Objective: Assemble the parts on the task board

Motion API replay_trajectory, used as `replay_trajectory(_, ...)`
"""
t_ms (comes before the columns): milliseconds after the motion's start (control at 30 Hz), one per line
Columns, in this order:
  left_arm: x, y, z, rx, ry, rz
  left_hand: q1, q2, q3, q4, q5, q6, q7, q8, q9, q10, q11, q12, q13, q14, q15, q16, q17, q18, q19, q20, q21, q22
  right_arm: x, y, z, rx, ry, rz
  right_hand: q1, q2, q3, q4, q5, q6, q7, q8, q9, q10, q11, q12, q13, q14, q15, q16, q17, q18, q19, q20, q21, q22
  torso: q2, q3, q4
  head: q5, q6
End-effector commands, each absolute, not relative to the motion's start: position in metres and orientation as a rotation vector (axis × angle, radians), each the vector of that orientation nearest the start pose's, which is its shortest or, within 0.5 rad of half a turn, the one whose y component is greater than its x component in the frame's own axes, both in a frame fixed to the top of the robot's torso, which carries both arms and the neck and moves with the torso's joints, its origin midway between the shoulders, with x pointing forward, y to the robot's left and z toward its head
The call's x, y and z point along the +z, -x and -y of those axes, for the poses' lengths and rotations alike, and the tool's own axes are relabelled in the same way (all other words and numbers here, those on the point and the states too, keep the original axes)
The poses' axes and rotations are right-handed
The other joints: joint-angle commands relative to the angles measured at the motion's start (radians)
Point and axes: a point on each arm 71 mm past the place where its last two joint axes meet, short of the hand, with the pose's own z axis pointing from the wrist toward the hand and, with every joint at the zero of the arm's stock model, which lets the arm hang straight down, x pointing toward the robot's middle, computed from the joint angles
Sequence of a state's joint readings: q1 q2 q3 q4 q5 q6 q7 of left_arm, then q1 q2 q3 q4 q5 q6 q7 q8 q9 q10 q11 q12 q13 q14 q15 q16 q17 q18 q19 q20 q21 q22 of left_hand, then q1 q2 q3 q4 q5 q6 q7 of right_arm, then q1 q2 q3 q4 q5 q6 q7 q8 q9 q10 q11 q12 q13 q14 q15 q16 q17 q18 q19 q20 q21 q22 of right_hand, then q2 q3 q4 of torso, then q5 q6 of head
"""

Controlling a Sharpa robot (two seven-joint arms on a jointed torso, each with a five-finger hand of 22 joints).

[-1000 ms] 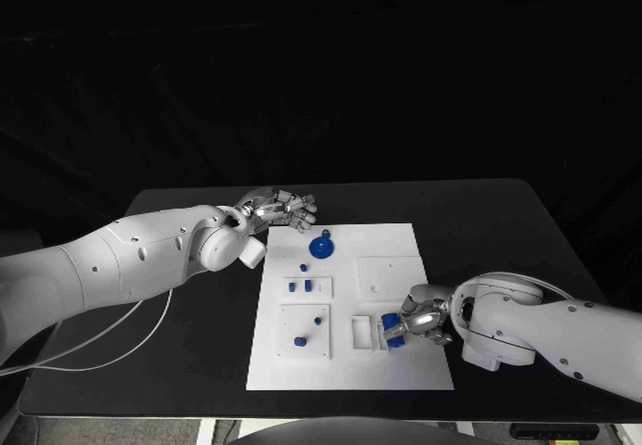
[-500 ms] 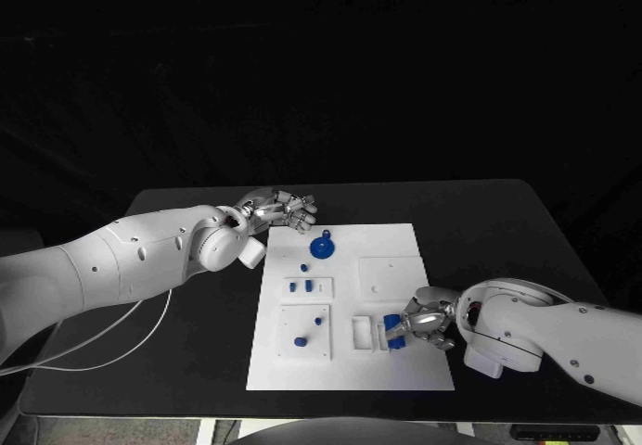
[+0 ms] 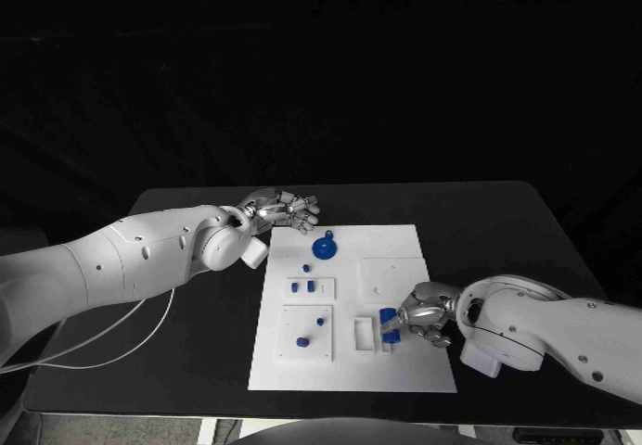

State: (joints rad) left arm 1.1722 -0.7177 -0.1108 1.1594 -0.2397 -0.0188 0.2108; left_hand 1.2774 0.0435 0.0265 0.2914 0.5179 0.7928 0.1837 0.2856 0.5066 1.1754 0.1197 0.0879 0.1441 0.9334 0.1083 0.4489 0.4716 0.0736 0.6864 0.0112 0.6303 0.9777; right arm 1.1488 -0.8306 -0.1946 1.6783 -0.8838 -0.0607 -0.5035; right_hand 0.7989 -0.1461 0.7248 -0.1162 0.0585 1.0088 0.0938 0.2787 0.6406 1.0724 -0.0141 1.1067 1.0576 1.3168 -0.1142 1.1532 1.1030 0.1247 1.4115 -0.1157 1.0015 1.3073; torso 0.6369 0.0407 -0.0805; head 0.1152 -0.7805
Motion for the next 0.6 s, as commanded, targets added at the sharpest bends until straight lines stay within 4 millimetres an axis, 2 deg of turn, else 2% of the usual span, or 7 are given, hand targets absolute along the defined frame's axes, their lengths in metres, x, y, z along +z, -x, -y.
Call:
replay_trajectory(33, -0.248, -0.525, -0.239, -1.352, 0.963, -1.816, -0.008, -0.001, 0.006, -0.001, -0.006, -0.008, 0.0, 0.004, -0.001, -0.005, 0.005, 0.0, -0.002, 0.002, 0.005, -0.003, 0.001, 0.009, 0.003, 0.002, -0.005, 0.002, -0.285, -0.4, 0.165, 0.622, -0.355, -2.487, -0.013, -0.001, -0.001, -0.007, 0.005, 0.007, 0.002, -0.002, -0.001, 0.008, 0.0, -0.003, 0.0, 0.0, -0.005, -0.002, 0.001, 0.137, -0.001, 0.009, 0.002, 0.013, 0.001, -0.0001, 0.0, 0.001, -0.001)
replay_trajectory(333, -0.249, -0.524, -0.239, -1.346, 0.966, -1.821, -0.009, -0.002, 0.008, -0.001, -0.007, -0.008, 0.0, 0.005, -0.001, -0.004, 0.005, 0.001, -0.001, 0.003, 0.005, -0.003, 0.002, 0.01, 0.004, 0.001, -0.005, 0.002, -0.289, -0.399, 0.149, 0.621, -0.305, -2.559, -0.035, -0.004, -0.008, -0.002, -0.005, 0.005, 0.003, -0.008, -0.005, 0.006, 0.001, -0.008, 0.001, 0.0, -0.004, -0.004, 0.001, 0.137, -0.003, 0.01, -0.001, 0.01, 0.001, -0.0005, -0.0002, 0.005, -0.004)
replay_trajectory(467, -0.248, -0.525, -0.24, -1.346, 0.966, -1.818, -0.01, -0.004, 0.01, -0.001, -0.008, -0.008, 0.0, 0.005, -0.001, -0.004, 0.004, 0.001, -0.001, 0.004, 0.004, -0.003, 0.003, 0.01, 0.006, 0.001, -0.004, 0.004, -0.29, -0.401, 0.146, 0.618, -0.293, -2.56, -0.037, -0.004, -0.008, -0.001, -0.005, 0.005, 0.004, -0.009, -0.005, 0.006, 0.001, -0.009, 0.001, 0.0, -0.004, -0.004, 0.001, 0.137, -0.003, 0.01, -0.001, 0.01, 0.001, 0.0013, -0.0004, 0.008, -0.005)
replay_trajectory(600, -0.248, -0.525, -0.24, -1.346, 0.966, -1.818, -0.011, -0.004, 0.011, -0.001, -0.008, -0.008, 0.0, 0.005, -0.002, -0.003, 0.004, 0.001, -0.001, 0.005, 0.004, -0.003, 0.003, 0.01, 0.006, 0.001, -0.004, 0.004, -0.291, -0.402, 0.143, 0.614, -0.289, -2.562, -0.04, -0.005, -0.009, -0.001, -0.005, 0.005, 0.004, -0.009, -0.006, 0.006, 0.001, -0.009, 0.002, 0.0, -0.004, -0.005, 0.001, 0.137, -0.003, 0.009, -0.001, 0.01, 0.0, 0.0015, -0.0008, 0.01, -0.006)
